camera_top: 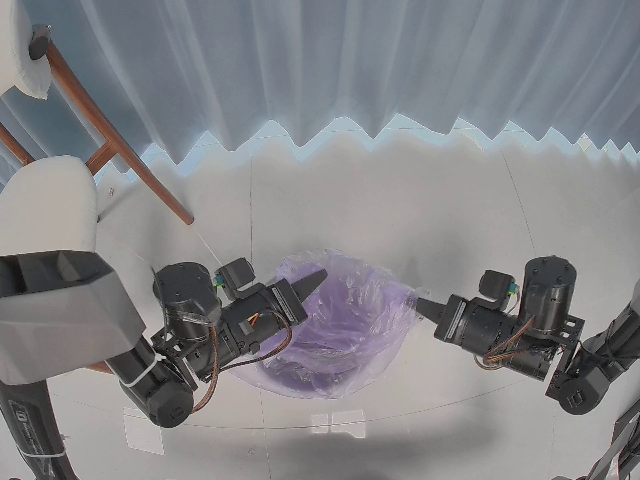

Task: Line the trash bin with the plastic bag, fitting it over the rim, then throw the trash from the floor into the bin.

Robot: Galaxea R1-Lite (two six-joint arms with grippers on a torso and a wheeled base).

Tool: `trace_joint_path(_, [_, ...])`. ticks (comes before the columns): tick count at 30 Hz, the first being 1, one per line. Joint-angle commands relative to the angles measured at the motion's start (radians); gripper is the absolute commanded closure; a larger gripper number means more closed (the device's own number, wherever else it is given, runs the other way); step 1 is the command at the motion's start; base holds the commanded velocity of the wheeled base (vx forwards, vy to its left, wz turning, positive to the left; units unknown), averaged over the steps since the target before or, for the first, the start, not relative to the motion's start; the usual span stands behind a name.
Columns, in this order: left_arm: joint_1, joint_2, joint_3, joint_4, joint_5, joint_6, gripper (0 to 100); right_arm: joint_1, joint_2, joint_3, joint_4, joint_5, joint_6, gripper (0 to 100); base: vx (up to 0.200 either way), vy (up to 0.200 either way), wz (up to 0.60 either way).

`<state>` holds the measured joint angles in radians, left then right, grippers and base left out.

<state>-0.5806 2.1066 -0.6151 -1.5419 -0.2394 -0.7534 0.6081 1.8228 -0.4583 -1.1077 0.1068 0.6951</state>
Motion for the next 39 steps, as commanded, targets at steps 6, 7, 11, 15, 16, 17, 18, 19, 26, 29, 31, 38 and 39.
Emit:
trace_joint_path(6, [0.131, 0.210, -0.094, -0.004, 0.000, -0.004, 100, -0.073, 0.023, -0.025, -0.003, -0.024, -0.009, 100, 0.000, 0.000, 0.00])
trace_joint_path(7, [0.136, 0.205, -0.097, -0.004, -0.001, -0.004, 100, -0.067, 0.041, -0.020, -0.003, -0.026, -0.011, 100, 0.000, 0.000, 0.00])
trace_joint_path(11, [0.127, 0.194, -0.097, -0.004, 0.002, -0.006, 100, -0.018, 0.116, -0.008, -0.011, -0.027, -0.003, 100, 0.000, 0.000, 0.00])
trace_joint_path(15, [0.114, 0.176, -0.095, -0.004, 0.005, -0.006, 100, 0.035, 0.197, -0.010, -0.015, -0.029, -0.002, 100, 0.000, 0.000, 0.00])
trace_joint_path(16, [0.113, 0.168, -0.095, -0.006, 0.006, -0.006, 100, 0.048, 0.217, -0.014, -0.015, -0.029, -0.002, 100, 0.000, 0.000, 0.00])
trace_joint_path(17, [0.113, 0.168, -0.095, -0.006, 0.006, -0.006, 100, 0.048, 0.217, -0.014, -0.015, -0.029, -0.002, 100, 0.000, 0.000, 0.00])
trace_joint_path(18, [0.101, 0.130, -0.087, -0.006, 0.006, -0.011, 100, 0.081, 0.268, -0.028, -0.018, -0.030, 0.000, 100, 0.000, 0.000, 0.00])
trace_joint_path(19, [0.088, 0.107, -0.084, -0.004, 0.008, -0.015, 100, 0.096, 0.288, -0.040, -0.023, -0.030, 0.000, 100, 0.000, 0.000, 0.00])
trace_joint_path(26, [-0.002, -0.028, 0.003, -0.004, 0.008, -0.018, 100, 0.110, 0.451, -0.243, -0.029, -0.072, 0.000, 100, 0.000, 0.000, 0.00])
trace_joint_path(29, [-0.038, -0.057, 0.032, -0.004, 0.008, -0.018, 100, 0.108, 0.520, -0.358, -0.024, -0.087, 0.000, 100, 0.000, 0.000, 0.00])
trace_joint_path(31, [-0.057, -0.071, 0.043, -0.004, 0.008, -0.020, 100, 0.108, 0.563, -0.434, -0.024, -0.095, 0.004, 100, 0.000, 0.000, 0.00])
trace_joint_path(38, [0.012, -0.092, 0.040, -0.001, -0.003, -0.018, 100, 0.116, 0.517, -0.457, -0.041, -0.116, 0.058, 100, 0.000, 0.000, 0.00])
trace_joint_path(39, [0.018, -0.096, 0.038, 0.000, -0.005, -0.018, 100, 0.116, 0.497, -0.442, -0.040, -0.114, 0.063, 100, 0.000, 0.000, 0.00])
